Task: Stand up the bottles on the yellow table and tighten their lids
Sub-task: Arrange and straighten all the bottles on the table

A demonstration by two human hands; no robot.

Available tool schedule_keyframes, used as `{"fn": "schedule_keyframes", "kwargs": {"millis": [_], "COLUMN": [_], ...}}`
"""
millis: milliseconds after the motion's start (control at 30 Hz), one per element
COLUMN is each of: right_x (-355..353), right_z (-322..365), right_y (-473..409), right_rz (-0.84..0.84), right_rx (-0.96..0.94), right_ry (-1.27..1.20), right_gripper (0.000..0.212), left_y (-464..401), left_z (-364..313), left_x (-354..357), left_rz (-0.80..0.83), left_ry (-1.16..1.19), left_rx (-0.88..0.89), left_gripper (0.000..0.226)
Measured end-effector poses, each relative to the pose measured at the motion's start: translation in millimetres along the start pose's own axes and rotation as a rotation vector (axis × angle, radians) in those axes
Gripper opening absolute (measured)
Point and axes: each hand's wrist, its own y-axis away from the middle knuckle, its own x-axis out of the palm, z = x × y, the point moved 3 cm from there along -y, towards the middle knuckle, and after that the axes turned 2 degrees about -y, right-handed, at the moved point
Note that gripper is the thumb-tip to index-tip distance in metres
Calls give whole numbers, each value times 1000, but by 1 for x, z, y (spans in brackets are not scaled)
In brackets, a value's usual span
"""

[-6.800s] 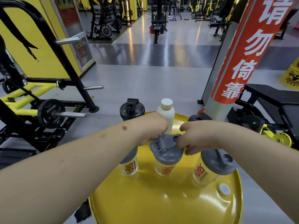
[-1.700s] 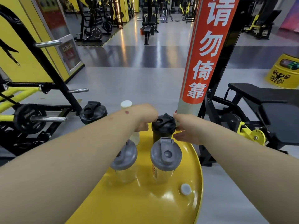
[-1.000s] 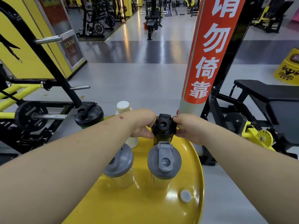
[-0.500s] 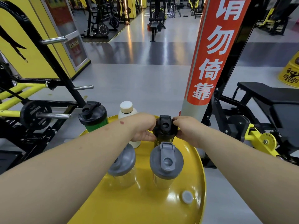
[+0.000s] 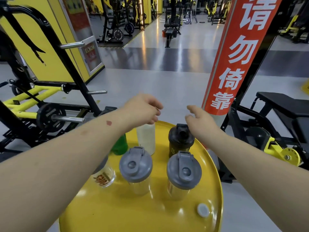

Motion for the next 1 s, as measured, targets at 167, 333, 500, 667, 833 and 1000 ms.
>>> {"fn": "schedule_keyframes", "kwargs": {"millis": [167,333,500,667,833,1000], "right_x": [29,58,77,83,85,70], "right_z": [53,78,78,76,75,70], "right_y": [10,30,41,44,45,47], "right_rz": [171,423,515,511,510,417], "right_rx": [-329,-439,-469,-461,-442,-394], "right_ry": [226,413,644,751,755,584], "right_gripper": [59,109,128,135,134,112], "left_y": [4,32,56,63,65,67], "left_z": [42,88,128,157,161,154], "left_x": [-94,-121,-121,-108,-105,-109], "left_rz": [-270,68,188,38,5,-9], "left_ry": [-592,-764,-873,-1006,-996,-953], "left_rx": [83,110,155,286,302,307], "left_gripper": [56,92,130,128,120,112]}}
